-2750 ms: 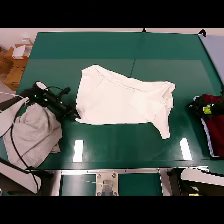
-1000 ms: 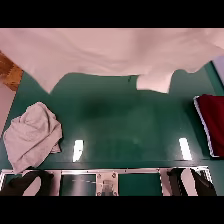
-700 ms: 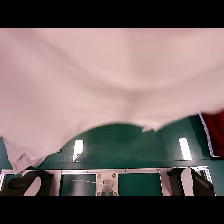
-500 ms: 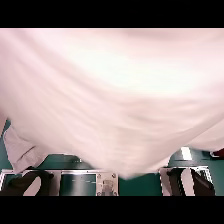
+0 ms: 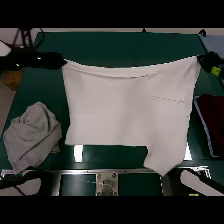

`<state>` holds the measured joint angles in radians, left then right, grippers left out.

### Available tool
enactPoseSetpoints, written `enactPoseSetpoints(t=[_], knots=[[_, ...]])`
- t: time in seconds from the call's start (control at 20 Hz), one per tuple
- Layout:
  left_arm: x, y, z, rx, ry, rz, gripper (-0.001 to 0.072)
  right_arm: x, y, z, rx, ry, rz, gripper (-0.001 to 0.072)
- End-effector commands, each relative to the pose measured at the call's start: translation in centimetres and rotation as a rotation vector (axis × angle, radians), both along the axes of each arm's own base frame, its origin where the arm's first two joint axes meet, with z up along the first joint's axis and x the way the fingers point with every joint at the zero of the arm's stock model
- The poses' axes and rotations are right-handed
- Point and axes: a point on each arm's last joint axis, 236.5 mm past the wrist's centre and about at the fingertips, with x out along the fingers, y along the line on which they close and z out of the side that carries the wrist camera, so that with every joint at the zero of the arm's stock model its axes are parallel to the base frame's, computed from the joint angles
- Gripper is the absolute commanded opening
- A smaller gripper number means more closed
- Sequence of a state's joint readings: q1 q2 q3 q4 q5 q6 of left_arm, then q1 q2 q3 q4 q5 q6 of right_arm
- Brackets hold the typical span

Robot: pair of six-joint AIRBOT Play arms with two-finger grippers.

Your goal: Fold the shirts.

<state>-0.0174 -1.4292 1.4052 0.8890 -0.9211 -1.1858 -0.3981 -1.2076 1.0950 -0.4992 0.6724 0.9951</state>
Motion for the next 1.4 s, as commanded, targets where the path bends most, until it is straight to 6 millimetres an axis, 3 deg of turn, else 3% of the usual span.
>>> enactPoseSetpoints(t=[0.0, 0.2, 0.35, 0.45, 0.6, 0.85, 1.1, 1.35], knots=[[4.8, -1.0, -7.8, -0.061, 0.076, 0.078, 0.0024, 5.3, -1.2, -8.8, 0.054, 0.142, -0.003, 0.0015], [7.0, -0.1, -7.6, -0.072, 0.02, 0.151, 0.0025, 8.9, -1.1, -11.2, 0.109, 0.183, 0.059, 0.0015], [7.1, 0.6, -7.9, -0.034, 0.013, 0.149, 0.0024, 9.3, -2.8, -11.3, 0.089, 0.181, 0.042, 0.0014], [6.0, 0.7, -9.0, 0.017, 0.05, 0.104, 0.0025, 8.0, -4.0, -12.0, 0.06, 0.227, 0.064, 0.0014], [2.8, 1.8, -12.0, 0.141, 0.19, 0.038, 0.0025, 3.8, -5.9, -14.4, 0.01, 0.376, 0.129, 0.0013], [-1.1, 2.0, -15.0, 0.189, 0.341, -0.024, 0.0025, -1.2, -6.7, -18.6, -0.058, 0.574, 0.211, 0.0013], [-3.7, 1.9, -18.2, 0.177, 0.429, -0.026, 0.0025, -3.5, -6.5, -21.4, -0.076, 0.663, 0.231, 0.0013], [-4.1, 0.9, -18.3, 0.127, 0.445, -0.028, 0.0025, -4.1, -7.0, -21.9, -0.078, 0.7, 0.204, 0.0014]])
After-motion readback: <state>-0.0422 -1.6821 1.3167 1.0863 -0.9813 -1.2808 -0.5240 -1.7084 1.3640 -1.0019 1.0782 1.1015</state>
